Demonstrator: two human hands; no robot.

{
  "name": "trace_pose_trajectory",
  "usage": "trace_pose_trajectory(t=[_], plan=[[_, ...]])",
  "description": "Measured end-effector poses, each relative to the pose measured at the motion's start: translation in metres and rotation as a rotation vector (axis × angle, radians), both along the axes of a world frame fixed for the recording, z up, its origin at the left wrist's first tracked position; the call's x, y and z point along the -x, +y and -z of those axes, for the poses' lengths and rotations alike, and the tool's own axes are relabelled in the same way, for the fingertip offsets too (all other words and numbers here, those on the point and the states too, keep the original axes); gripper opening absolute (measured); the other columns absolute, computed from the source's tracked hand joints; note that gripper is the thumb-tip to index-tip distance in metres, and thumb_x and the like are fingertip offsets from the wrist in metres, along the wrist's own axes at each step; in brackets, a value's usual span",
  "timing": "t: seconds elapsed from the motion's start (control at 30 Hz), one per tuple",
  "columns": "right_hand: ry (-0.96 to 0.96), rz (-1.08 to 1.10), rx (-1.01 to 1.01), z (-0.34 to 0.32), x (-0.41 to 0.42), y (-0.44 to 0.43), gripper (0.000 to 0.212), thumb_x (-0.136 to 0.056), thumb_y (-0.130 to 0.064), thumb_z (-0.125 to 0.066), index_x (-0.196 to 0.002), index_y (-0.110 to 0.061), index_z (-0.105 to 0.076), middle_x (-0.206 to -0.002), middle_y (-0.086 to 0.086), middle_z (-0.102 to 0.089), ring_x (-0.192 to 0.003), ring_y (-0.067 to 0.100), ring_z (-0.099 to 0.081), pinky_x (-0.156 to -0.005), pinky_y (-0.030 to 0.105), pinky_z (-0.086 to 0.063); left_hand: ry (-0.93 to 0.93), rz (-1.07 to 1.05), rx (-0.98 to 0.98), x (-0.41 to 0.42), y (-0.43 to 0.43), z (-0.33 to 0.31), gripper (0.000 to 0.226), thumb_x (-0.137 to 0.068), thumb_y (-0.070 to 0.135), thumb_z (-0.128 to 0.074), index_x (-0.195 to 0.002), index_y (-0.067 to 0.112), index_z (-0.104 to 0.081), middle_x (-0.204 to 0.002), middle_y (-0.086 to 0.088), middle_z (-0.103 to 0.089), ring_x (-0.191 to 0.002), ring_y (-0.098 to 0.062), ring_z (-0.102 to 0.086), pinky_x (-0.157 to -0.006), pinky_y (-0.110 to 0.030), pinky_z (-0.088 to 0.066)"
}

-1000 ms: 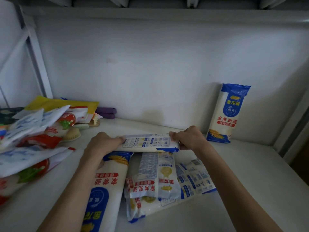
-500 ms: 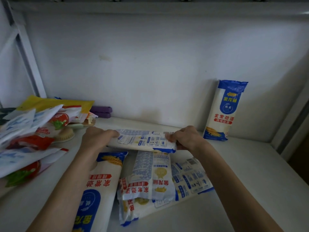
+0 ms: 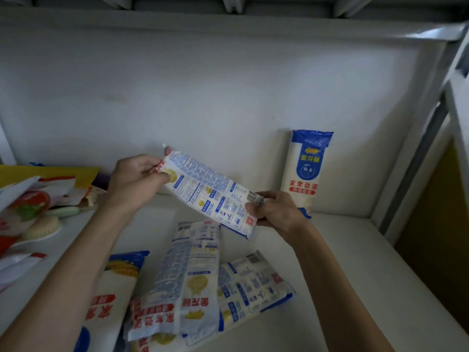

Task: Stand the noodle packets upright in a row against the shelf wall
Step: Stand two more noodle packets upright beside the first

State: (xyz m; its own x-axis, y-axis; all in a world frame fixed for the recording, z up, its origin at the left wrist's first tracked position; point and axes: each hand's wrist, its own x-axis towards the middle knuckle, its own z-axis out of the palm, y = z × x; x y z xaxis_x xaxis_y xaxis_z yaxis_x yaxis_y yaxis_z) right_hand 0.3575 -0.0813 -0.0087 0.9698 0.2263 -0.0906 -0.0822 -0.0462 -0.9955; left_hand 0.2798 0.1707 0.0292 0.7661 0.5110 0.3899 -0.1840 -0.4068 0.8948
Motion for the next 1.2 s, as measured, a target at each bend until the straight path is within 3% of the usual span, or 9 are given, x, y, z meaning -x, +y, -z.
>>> trace_pose_trajectory(t=[0.13, 0.27, 0.43, 0.57, 0.67, 0.73, 0.83, 0.93, 1.2], plan=[[-0.013, 0.073, -0.079, 0.012, -0.007, -0.009, 0.045, -0.079, 0.007, -0.072, -0.118, 0.003, -0.051, -0.111, 0.016, -0.066, -0.090, 0.026, -0.069, -0.064, 0.035, -0.062, -0.028, -0.001, -0.165, -0.030, -0.017, -0.018, 0.020, -0.074, 0.004, -0.076, -0.080, 0.022, -0.070, -0.079, 0.010, -0.070, -0.057, 0.011, -0.058, -0.063, -0.010, -0.045], [-0.064, 0.135, -0.048, 0.030, -0.011, -0.013, 0.042, -0.078, 0.008, -0.072, -0.115, 0.003, -0.052, -0.114, 0.017, -0.061, -0.098, 0.030, -0.067, -0.061, 0.035, -0.062, -0.112, 0.024, -0.308, -0.055, -0.042, -0.031, 0.016, -0.079, 0.004, -0.073, -0.086, 0.018, -0.071, -0.085, -0.003, -0.071, -0.076, -0.015, -0.064, -0.067, -0.014, -0.042], [-0.266, 0.203, 0.195, 0.052, -0.016, -0.014, 0.036, -0.077, -0.007, -0.077, -0.110, -0.006, -0.063, -0.100, 0.006, -0.068, -0.089, 0.017, -0.065, -0.074, 0.028, -0.056, -0.203, 0.099, -0.389, -0.079, -0.088, -0.041, 0.013, -0.080, -0.001, -0.070, -0.085, 0.011, -0.073, -0.081, -0.001, -0.066, -0.075, -0.012, -0.057, -0.058, -0.003, -0.035], [-0.291, 0.253, 0.255, 0.065, -0.020, -0.012, 0.037, -0.074, -0.006, -0.079, -0.108, -0.013, -0.065, -0.110, 0.003, -0.072, -0.100, 0.018, -0.068, -0.089, 0.038, -0.056, -0.280, 0.189, -0.389, -0.097, -0.110, -0.029, 0.018, -0.081, 0.001, -0.073, -0.095, 0.013, -0.073, -0.106, 0.002, -0.062, -0.100, -0.011, -0.058, -0.076, 0.005, -0.032], [-0.291, 0.284, 0.257, 0.068, -0.021, -0.013, 0.041, -0.073, -0.004, -0.079, -0.111, -0.011, -0.066, -0.114, 0.003, -0.071, -0.103, 0.015, -0.067, -0.090, 0.030, -0.053, -0.302, 0.317, -0.082, -0.103, -0.121, -0.012, 0.056, -0.082, 0.005, -0.074, -0.128, 0.028, -0.051, -0.128, 0.001, -0.052, -0.117, -0.010, -0.054, -0.091, -0.009, -0.044], [-0.303, 0.290, 0.276, 0.069, -0.022, -0.015, 0.042, -0.072, -0.002, -0.080, -0.112, -0.008, -0.067, -0.112, 0.003, -0.071, -0.099, 0.013, -0.065, -0.083, 0.022, -0.050, -0.249, 0.377, 0.200, -0.106, -0.126, 0.001, 0.067, -0.082, 0.009, -0.076, -0.136, 0.024, -0.039, -0.126, 0.001, -0.053, -0.112, -0.011, -0.059, -0.088, -0.026, -0.054], [-0.298, 0.293, 0.287, 0.068, -0.023, -0.017, 0.042, -0.071, 0.000, -0.080, -0.110, -0.006, -0.068, -0.112, 0.005, -0.071, -0.093, 0.010, -0.064, -0.078, 0.019, -0.048, -0.073, 0.431, 0.141, -0.106, -0.128, 0.019, 0.035, -0.089, 0.036, -0.068, -0.112, 0.011, -0.064, -0.104, -0.006, -0.073, -0.098, -0.023, -0.071, -0.083, -0.039, -0.058], [-0.286, 0.304, 0.292, 0.069, -0.025, -0.016, 0.041, -0.071, -0.001, -0.080, -0.110, -0.006, -0.068, -0.112, 0.006, -0.071, -0.096, 0.012, -0.065, -0.078, 0.019, -0.048, 0.040, 0.509, 0.075, -0.101, -0.126, 0.027, 0.025, -0.091, 0.043, -0.060, -0.099, 0.021, -0.068, -0.095, 0.006, -0.075, -0.089, -0.010, -0.072, -0.070, -0.023, -0.055], [-0.342, 0.330, 0.381, 0.066, -0.028, -0.013, 0.044, -0.066, -0.004, -0.084, -0.108, -0.006, -0.069, -0.108, 0.007, -0.072, -0.096, 0.020, -0.069, -0.080, 0.027, -0.054, 0.423, 0.518, -0.309, -0.115, -0.112, 0.056, 0.049, -0.063, -0.001, -0.087, -0.106, 0.014, -0.070, -0.106, -0.003, -0.074, -0.098, -0.019, -0.069, -0.095, -0.042, -0.052]])
